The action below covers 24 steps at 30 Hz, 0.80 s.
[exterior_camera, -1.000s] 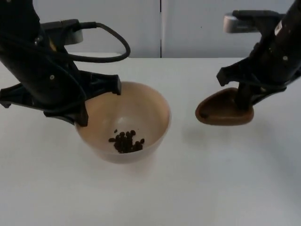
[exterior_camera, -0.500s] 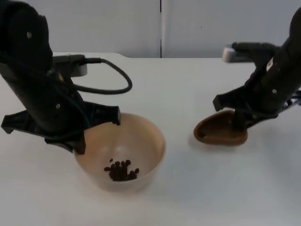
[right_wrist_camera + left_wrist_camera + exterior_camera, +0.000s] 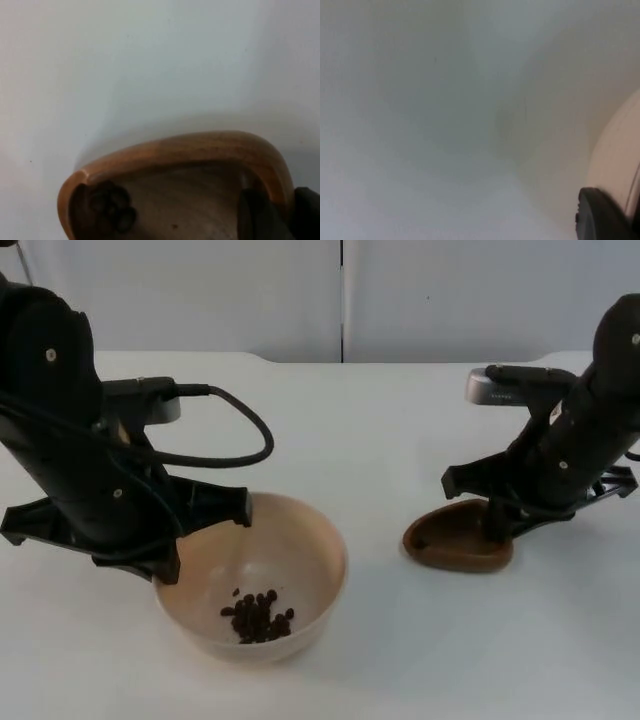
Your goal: Pick up the bowl with the left hand and pour the coffee beans from the cup into the bowl with the right hand.
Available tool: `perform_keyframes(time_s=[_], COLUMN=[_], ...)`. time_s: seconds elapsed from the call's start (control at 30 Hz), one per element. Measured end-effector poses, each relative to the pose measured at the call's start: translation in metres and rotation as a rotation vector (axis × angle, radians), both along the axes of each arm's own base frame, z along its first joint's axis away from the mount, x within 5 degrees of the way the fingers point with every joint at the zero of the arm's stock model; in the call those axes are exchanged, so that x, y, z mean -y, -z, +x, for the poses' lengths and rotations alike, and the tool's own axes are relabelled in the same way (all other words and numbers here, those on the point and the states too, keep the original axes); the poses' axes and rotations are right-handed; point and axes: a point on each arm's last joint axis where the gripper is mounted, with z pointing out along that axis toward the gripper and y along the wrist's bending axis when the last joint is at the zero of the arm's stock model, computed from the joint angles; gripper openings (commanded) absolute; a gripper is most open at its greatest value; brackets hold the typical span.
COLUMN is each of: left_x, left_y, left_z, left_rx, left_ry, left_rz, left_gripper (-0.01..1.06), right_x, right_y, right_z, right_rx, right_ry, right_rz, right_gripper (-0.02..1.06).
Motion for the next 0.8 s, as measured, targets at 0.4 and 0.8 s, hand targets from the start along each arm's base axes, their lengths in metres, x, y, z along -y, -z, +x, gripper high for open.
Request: perform_keyframes(time_s=[0.4,0.8], left_x=[0.0001,0.0001], left_y=[0.0000,0.0000], left_z=[0.0002,0.0002], left_rx=[0.002,0.007], left_ry=[0.000,0.040], left_rz=[-0.001,0.010], left_gripper=[0.00,0.00], right_x=[-0.0025,-0.0095], right_y=[-0.0009,-0.0023], right_z=[0.0035,0.0049], right_rx=[0.038,0.085], right_ry=[0.024,0.021], right_rz=[0.030,0.049], right_gripper=[0.00,0.00])
